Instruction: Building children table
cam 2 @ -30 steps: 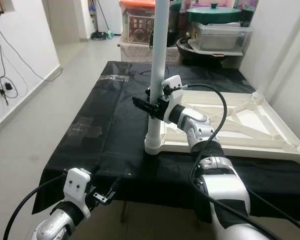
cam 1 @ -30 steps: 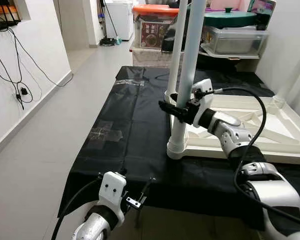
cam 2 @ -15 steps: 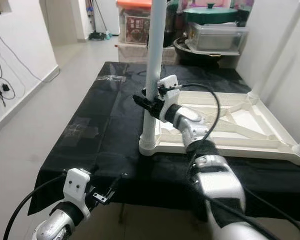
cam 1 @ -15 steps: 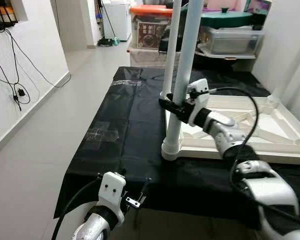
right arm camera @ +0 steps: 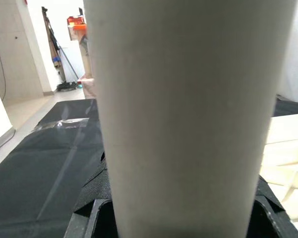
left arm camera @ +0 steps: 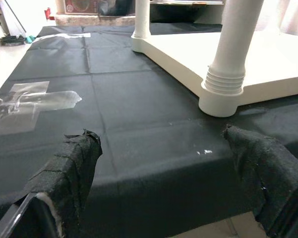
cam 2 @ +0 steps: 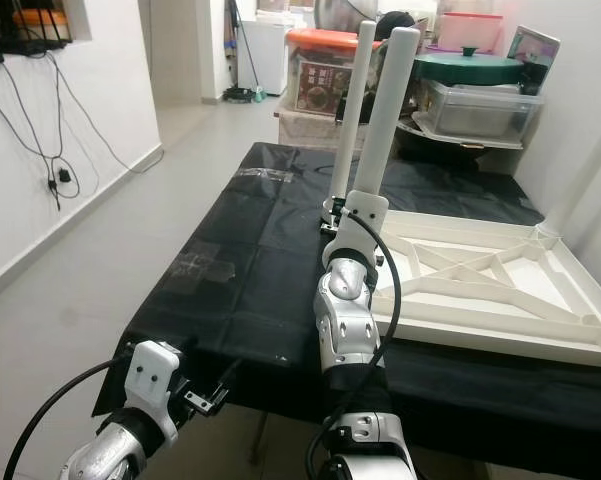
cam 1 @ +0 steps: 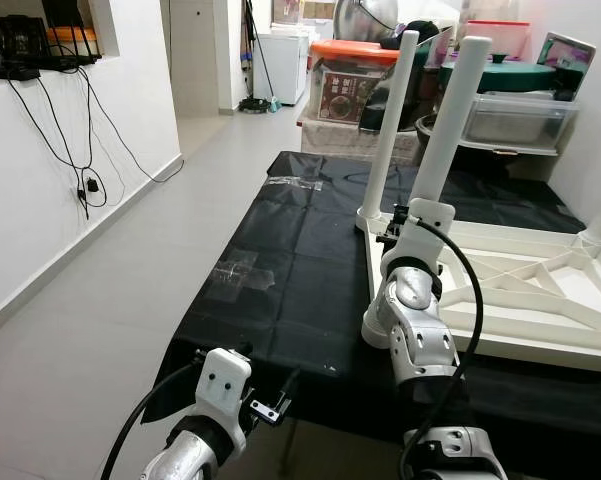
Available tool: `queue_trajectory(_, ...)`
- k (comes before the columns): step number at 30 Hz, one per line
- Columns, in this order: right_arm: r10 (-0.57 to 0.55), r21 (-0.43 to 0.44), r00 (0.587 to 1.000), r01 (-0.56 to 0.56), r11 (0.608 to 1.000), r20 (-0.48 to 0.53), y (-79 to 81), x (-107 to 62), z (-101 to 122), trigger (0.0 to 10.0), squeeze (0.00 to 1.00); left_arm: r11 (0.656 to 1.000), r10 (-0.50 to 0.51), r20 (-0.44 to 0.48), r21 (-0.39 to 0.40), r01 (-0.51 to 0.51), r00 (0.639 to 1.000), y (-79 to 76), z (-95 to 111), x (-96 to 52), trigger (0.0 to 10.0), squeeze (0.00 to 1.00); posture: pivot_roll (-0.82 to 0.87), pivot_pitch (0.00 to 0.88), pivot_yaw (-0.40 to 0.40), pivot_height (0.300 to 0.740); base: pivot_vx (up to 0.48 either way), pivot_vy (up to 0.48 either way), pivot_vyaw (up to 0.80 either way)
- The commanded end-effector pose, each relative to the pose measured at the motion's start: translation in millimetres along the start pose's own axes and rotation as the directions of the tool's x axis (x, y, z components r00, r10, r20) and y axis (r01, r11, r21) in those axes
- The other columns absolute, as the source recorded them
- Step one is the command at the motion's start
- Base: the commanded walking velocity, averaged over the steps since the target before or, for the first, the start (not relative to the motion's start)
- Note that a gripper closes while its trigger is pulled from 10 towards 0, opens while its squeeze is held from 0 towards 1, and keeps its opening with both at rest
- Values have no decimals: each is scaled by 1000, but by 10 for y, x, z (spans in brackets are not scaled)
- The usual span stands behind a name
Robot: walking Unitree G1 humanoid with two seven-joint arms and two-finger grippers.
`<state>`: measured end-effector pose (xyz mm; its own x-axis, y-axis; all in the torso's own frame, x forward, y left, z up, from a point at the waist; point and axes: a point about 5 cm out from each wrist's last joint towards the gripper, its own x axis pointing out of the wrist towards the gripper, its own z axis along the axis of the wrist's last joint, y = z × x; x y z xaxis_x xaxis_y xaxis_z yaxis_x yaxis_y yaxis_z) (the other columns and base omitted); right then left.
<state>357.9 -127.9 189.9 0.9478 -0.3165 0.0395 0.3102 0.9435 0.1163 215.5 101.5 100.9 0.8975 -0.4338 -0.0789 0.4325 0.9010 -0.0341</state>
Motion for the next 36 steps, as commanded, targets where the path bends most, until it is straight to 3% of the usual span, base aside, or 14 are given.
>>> queue_trajectory(1, 68, 142, 983, -44, 989, -173, 267, -221, -404, 10000, 0, 1000, -1, 3, 0, 1, 1000, -10, 6, 0, 10000, 0, 103, 0, -29, 740, 0, 0, 0)
queue_trajectory(2, 125, 141, 984, -106, 984, -130, 321, -196, -357, 10000, 1000, 1000, 0, 3, 0, 0, 1000, -9, 4, 0, 10000, 0, 108, 0, -33, 740, 0, 0, 0)
queue_trajectory(7, 178, 96, 983, -174, 980, -33, 313, -137, -163, 10000, 1000, 1000, 3, 3, -1, -3, 1000, -7, 6, 4, 10000, 0, 107, 0, -33, 740, 0, 0, 0)
queue_trajectory(8, 211, 107, 977, -209, 972, -11, 280, -93, -87, 10000, 0, 1000, 3, 4, -2, -3, 1000, -5, 8, 8, 10000, 0, 102, 0, -32, 740, 0, 0, 0)
queue_trajectory(11, 374, 128, 927, -373, 919, 17, 276, -18, 34, 10000, 0, 1000, 2, 4, -4, -2, 1000, -6, 8, 15, 10000, 0, 98, 0, -33, 740, 0, 0, 0)
queue_trajectory(13, 683, 102, 730, -681, 725, 15, 295, 47, 158, 10000, 0, 1000, -1, 4, -6, 1, 1000, -1, 8, 29, 10000, 0, 92, 0, -29, 740, 0, 0, 0)
queue_trajectory(14, 683, 102, 730, -681, 725, 15, 295, 47, 158, 10000, 0, 1000, -1, 4, -6, 1, 1000, -1, 8, 29, 10000, 0, 92, 0, -29, 740, 0, 0, 0)
queue_trajectory(19, 937, 22, 320, -945, 325, -139, 288, 26, 135, 10000, 0, 1000, -1, 7, -3, 1, 1000, 11, 10, 51, 10000, 0, 95, 0, -34, 740, 0, 0, 0)
queue_trajectory(22, 948, 35, 275, -958, 284, -158, 291, 17, 111, 10000, 0, 1000, -1, 7, -3, 1, 1000, 11, 11, 53, 10000, 0, 95, 0, -34, 740, 0, 0, 0)
queue_trajectory(24, 967, 12, 100, -994, 106, -235, 364, -73, -23, 10000, 0, 1000, 3, 11, 3, -3, 1000, 7, 17, 56, 10000, 0, 117, 0, -46, 740, 0, 0, 0)
queue_trajectory(28, 962, 92, -77, -994, -54, -263, 464, -148, -101, 10000, 0, 1000, 11, 15, 8, -11, 1000, 10, 27, 52, 10000, 0, 130, 0, -51, 740, 0, 0, 0)
queue_trajectory(34, 951, 191, -219, -965, -179, -217, 517, -180, -80, 10000, 0, 1000, 11, 17, 8, -11, 1000, 10, 30, 49, 10000, 0, 135, 0, -55, 740, 0, 0, 0)
queue_trajectory(35, 950, 202, -237, -960, -195, -205, 521, -181, -72, 0, 0, 1000, 10, 17, 8, -11, 1000, 10, 31, 48, 10000, 0, 136, 0, -54, 740, 0, 0, 0)
queue_trajectory(36, 950, 202, -237, -960, -195, -205, 521, -181, -72, 0, 0, 1000, 10, 17, 8, -11, 1000, 10, 31, 48, 10000, 0, 136, 0, -54, 740, 0, 0, 0)
